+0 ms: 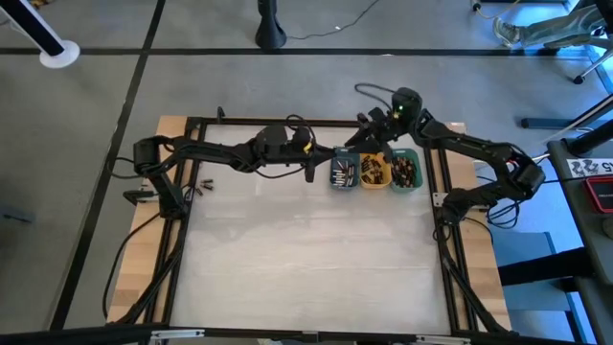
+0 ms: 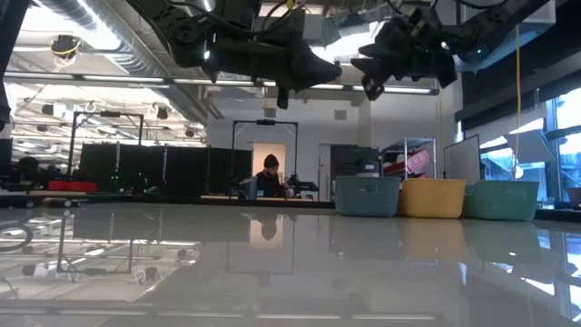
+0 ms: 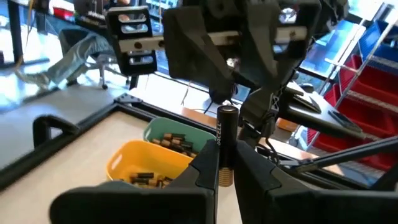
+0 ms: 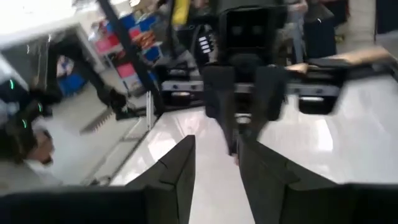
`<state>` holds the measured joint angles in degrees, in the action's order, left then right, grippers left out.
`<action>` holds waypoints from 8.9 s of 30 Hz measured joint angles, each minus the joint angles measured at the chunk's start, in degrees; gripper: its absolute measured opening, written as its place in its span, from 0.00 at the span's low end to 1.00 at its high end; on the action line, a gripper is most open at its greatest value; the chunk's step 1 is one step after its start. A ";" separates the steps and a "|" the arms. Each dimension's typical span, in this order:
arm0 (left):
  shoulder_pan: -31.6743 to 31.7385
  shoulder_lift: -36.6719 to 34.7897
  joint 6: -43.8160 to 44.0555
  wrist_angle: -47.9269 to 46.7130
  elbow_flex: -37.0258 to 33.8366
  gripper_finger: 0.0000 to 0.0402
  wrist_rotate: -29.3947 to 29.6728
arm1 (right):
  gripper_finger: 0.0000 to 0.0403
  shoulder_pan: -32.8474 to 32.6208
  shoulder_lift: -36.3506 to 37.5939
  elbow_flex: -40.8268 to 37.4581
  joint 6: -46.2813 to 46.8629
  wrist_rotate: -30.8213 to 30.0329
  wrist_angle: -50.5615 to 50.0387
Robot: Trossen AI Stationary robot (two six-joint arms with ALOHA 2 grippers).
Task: Sort batteries
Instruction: Put the black battery into the yellow bin
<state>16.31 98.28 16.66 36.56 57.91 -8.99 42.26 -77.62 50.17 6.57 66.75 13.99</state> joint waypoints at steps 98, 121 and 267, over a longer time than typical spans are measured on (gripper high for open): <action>-0.31 0.07 -4.80 -4.87 -0.24 0.10 0.53 | 0.07 -11.48 -3.02 0.09 -6.84 -23.84 -1.91; 3.63 -0.35 2.60 -23.21 -0.17 0.45 5.31 | 0.08 2.38 2.74 -0.25 -10.08 -50.24 -39.92; 8.80 5.88 -25.49 -110.49 -3.67 0.40 27.58 | 0.30 2.38 6.29 -1.70 -12.20 -45.03 -35.25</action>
<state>25.11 104.16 -8.83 -73.93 54.24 18.58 44.64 -71.33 48.47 -5.63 21.71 -21.25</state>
